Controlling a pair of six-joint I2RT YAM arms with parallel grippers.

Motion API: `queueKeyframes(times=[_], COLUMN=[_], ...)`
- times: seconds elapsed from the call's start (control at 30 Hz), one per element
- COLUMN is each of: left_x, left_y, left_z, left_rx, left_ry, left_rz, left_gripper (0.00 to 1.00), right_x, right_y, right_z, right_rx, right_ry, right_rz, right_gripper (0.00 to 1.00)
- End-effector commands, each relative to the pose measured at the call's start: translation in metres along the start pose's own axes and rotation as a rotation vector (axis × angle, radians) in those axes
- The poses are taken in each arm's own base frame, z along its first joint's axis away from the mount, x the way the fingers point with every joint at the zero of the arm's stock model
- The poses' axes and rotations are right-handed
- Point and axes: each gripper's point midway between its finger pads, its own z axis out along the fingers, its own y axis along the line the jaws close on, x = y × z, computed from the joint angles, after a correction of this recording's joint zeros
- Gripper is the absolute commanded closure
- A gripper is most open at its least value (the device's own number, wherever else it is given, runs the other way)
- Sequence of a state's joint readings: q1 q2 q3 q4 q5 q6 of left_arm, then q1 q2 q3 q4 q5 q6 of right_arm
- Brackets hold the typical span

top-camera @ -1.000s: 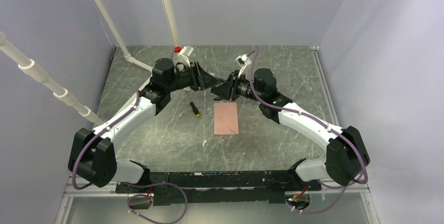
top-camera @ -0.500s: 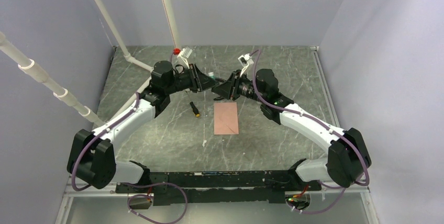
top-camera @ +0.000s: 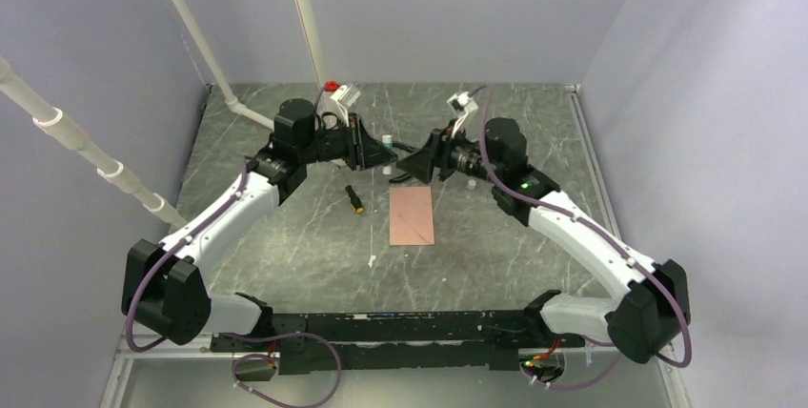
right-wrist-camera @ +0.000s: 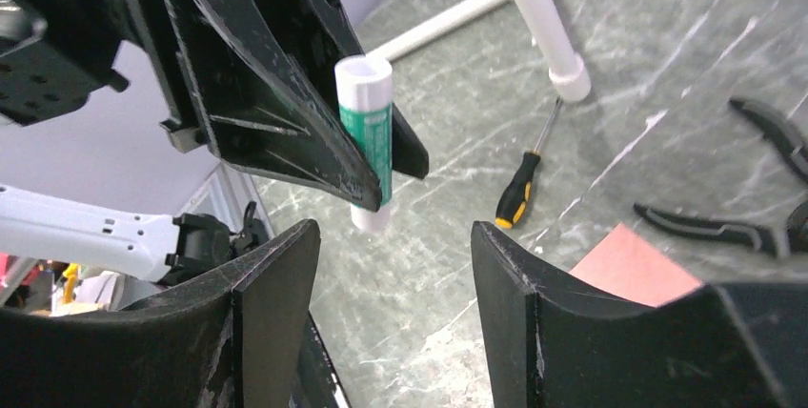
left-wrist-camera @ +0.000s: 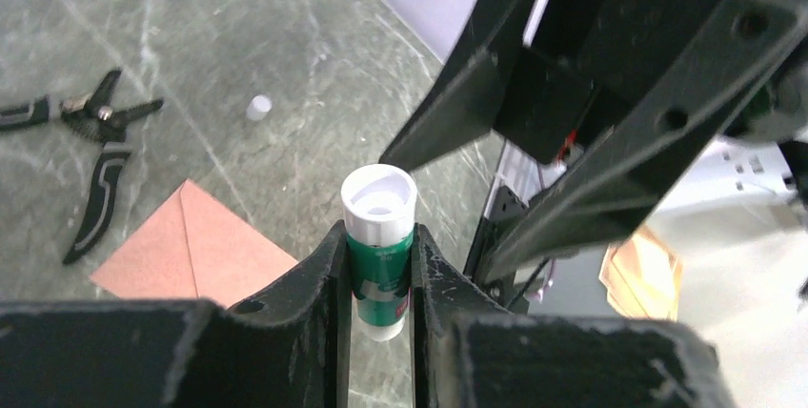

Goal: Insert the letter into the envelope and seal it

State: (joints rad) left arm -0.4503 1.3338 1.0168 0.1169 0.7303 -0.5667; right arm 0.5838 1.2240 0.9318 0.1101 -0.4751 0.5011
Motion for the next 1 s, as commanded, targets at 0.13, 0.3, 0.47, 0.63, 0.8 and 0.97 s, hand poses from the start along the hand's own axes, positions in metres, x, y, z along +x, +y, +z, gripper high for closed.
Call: queueKeyframes(times=[0.13, 0.3, 0.47, 0.63, 0.8, 0.97], left_x=[-0.012, -0.018, -0.022, -0.022, -0.023, -0.026], left_y=[-0.08, -0.102, -0.115, -0.118, -0.115, -0.111], left_z=[-0.029, -0.039, -0.046, -0.048, -0.047, -0.044], left_rx=[0.345, 0.443, 0.478, 0.488, 0.472, 0.444], left_ry=[0.129, 0.141, 0.148, 0.153, 0.156, 0.152], left_rz=[0.274, 0.343, 0.383, 0.399, 0.409, 0.422], left_gripper=[0.97, 0.98, 0.97, 0.98, 0.98, 0.97], right_x=[-0.054, -0.078, -0.091, -0.095, -0.095, -0.089], right_y=[0.065, 0.091, 0.112, 0.121, 0.123, 0.117], right_z=[-0.038, -0.041, -0.039, -0.033, -0.024, -0.02], right_rx=[-0.172, -0.263, -0.367, -0.432, -0.468, -0.437], right_ry=[-0.008, -0.063, -0.073, -0.049, -0.011, 0.012], right_rz=[-0.192, -0.184, -0.165, -0.133, -0.1, -0.113], right_gripper=[0.34, 0.4, 0.52, 0.53, 0.69, 0.71])
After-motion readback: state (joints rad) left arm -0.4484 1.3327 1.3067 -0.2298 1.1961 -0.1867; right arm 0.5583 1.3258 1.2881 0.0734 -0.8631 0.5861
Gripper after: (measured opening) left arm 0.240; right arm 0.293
